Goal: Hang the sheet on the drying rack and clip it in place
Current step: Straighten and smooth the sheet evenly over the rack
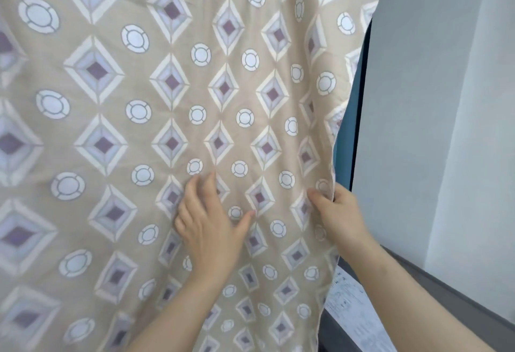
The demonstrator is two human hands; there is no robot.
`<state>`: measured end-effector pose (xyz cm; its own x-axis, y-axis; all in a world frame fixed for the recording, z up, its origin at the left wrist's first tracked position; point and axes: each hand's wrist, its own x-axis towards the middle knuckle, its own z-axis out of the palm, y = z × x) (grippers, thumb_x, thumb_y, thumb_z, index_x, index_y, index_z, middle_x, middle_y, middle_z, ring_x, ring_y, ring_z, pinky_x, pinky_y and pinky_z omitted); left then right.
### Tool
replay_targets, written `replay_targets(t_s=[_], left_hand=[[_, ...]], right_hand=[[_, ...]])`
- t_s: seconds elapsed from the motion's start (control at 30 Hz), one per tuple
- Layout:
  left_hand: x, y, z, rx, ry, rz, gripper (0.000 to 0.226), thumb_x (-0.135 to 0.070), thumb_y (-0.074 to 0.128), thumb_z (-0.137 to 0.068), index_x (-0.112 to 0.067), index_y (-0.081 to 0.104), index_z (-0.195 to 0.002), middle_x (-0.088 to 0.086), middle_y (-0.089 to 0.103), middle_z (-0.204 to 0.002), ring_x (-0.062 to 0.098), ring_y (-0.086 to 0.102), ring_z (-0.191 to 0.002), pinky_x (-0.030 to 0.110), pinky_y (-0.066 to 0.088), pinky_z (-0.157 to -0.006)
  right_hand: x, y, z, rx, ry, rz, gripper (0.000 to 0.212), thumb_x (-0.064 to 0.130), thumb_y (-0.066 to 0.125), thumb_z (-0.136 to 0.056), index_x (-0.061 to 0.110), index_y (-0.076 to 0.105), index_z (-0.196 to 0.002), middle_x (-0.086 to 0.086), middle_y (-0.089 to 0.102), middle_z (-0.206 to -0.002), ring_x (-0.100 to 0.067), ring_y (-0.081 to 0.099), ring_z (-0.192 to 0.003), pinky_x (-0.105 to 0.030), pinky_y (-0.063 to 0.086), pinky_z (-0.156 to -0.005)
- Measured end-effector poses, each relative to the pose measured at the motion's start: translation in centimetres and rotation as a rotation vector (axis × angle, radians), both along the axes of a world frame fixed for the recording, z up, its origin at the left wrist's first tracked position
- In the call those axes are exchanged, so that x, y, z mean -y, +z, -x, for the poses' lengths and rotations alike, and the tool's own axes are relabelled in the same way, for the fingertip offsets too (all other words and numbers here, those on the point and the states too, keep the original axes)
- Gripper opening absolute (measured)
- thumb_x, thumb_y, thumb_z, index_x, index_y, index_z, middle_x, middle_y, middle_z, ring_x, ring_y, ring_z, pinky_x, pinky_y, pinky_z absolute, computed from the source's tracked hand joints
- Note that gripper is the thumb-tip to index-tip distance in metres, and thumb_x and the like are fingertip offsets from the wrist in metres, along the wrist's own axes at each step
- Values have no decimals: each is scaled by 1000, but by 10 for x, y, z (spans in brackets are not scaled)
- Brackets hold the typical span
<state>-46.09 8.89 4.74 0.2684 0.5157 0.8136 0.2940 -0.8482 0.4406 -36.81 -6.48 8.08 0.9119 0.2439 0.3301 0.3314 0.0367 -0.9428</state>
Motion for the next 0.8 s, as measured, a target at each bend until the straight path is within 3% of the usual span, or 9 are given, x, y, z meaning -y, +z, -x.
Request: replay_targets(t_s=[0.17,0.23,0.37,0.5,0.6,0.67,0.73,0.8], left_hand=[[22,-15,-4,-118,-262,133,92,-54,74,-65,-22,33,-140,4,31,-138,23,30,-127,36,26,-104],[29,-20,-5,-161,-315,129,88,-55,72,-66,-24,33,-138,0,33,-135,20,33,-128,34,28,-104],[34,-25,-7,-266,-354,179,79,-55,70,-69,-22,36,-132,-2,39,-131,17,39,-125,33,35,-99],[39,-17,-21,-271,-424,264,51,-43,67,-79,-16,45,-116,2,56,-115,22,52,-110,38,46,-84],[39,-9,-26,-277,-413,254,21,-28,60,-88,-9,50,-91,8,60,-87,28,57,-87,32,39,-64],[36,-10,-25,-269,-421,265,22,-27,60,-89,-10,48,-82,7,57,-77,26,53,-76,31,34,-60],[33,-17,-24,-272,-440,290,23,-27,62,-87,-8,51,-81,8,61,-76,25,56,-73,32,40,-62],[30,-28,-22,-311,-438,282,25,-29,63,-86,-6,54,-82,8,63,-75,26,58,-74,34,44,-66]], right_hand=[[-1,-24,6,-83,93,7,19,16,53,-93,0,61,-96,-9,62,-83,-21,56,-75,-31,46,-71],[2,-29,1,-90,23,-31,26,18,52,-94,-8,54,-92,-10,53,-78,-20,48,-72,-31,40,-68],[11,-32,-2,-118,11,-81,23,23,53,-94,2,54,-82,-9,47,-74,-20,44,-70,-31,37,-66],[14,-35,0,-179,89,-55,21,30,52,-93,13,51,-80,-8,48,-80,-20,46,-73,-31,38,-66],[16,-39,0,-179,120,-5,17,27,54,-92,11,57,-89,-12,61,-89,-23,58,-78,-33,45,-68],[19,-45,2,-152,179,12,11,18,61,-89,12,62,-98,-9,69,-97,-22,66,-83,-30,52,-66],[22,-51,4,-118,214,89,10,12,63,-87,15,65,-97,-5,70,-94,-19,67,-81,-24,52,-61],[24,-58,4,-103,201,152,7,11,60,-89,10,66,-92,-9,69,-91,-20,65,-81,-28,53,-66]])
